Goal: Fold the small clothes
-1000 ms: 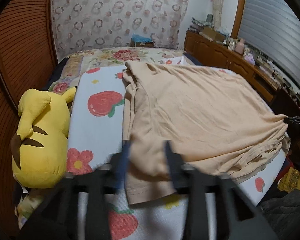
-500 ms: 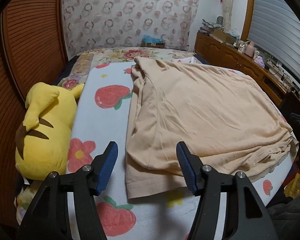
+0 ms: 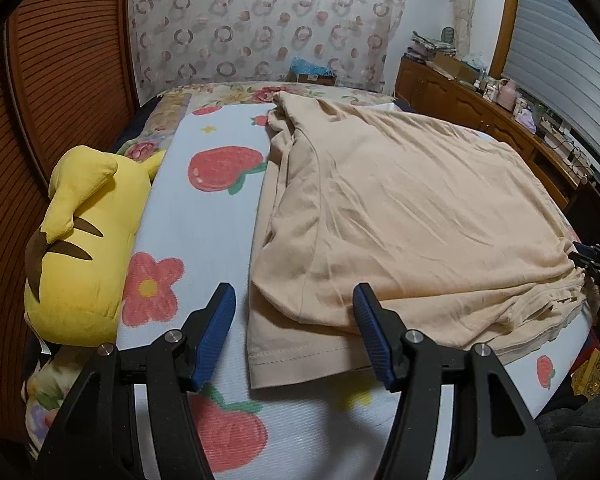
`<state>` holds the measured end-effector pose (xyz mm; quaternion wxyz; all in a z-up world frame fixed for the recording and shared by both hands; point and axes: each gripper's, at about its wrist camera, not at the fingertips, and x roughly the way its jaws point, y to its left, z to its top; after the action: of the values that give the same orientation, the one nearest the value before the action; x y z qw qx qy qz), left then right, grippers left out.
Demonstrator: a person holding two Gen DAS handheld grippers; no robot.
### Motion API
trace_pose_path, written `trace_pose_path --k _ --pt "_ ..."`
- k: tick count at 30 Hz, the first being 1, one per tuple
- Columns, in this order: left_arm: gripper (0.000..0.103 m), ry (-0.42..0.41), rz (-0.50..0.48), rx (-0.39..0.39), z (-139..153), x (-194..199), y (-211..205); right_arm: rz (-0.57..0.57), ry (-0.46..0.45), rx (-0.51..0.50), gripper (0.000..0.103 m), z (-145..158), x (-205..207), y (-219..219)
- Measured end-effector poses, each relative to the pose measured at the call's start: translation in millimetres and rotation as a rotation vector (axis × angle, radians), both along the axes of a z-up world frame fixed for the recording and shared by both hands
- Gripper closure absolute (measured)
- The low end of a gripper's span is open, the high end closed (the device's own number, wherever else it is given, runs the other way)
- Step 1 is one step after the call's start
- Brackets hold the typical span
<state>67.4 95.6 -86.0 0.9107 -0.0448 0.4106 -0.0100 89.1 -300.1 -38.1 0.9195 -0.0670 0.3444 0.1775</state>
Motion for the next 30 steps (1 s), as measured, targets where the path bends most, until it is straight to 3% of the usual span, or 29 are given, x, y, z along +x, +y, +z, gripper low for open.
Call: trace_pose_path --k 9,22,25,26,27,28,30 --pt "0.041 0.036 0.008 -0.009 -11.1 3.9 0.1 -0.014 -0.081 -0.004 0.043 -8.3 -12.3 7.1" --pt "0.042 0.030 0.001 -0.013 -12.5 5.9 -2.3 -0.002 -0.082 -0.005 0.040 -5.5 -8.9 -4.0" --pt "0.067 0.025 -0.013 -0.010 -11.3 8.1 -5.0 -0.001 -0.082 -0.003 0.040 -5.3 -8.8 -4.2" --pt "0.081 0.024 -0.023 -0.021 -10.9 8.5 -5.2 -0.001 -0.083 -0.003 0.039 -5.3 -9.0 -4.4" --pt "0.089 0.024 -0.037 -0.041 -10.7 9.1 -5.0 0.000 -0.084 -0.002 0.039 -5.2 -8.9 -4.7" --pt "0.095 0.023 -0.047 -0.048 -10.1 8.8 -6.3 0.001 -0.086 0.000 0.039 -5.2 -9.0 -5.2" --pt "0.097 -0.009 -0.063 -0.029 -4.2 6.3 -12.9 0.004 -0.087 0.001 0.039 -5.6 -8.1 -6.5"
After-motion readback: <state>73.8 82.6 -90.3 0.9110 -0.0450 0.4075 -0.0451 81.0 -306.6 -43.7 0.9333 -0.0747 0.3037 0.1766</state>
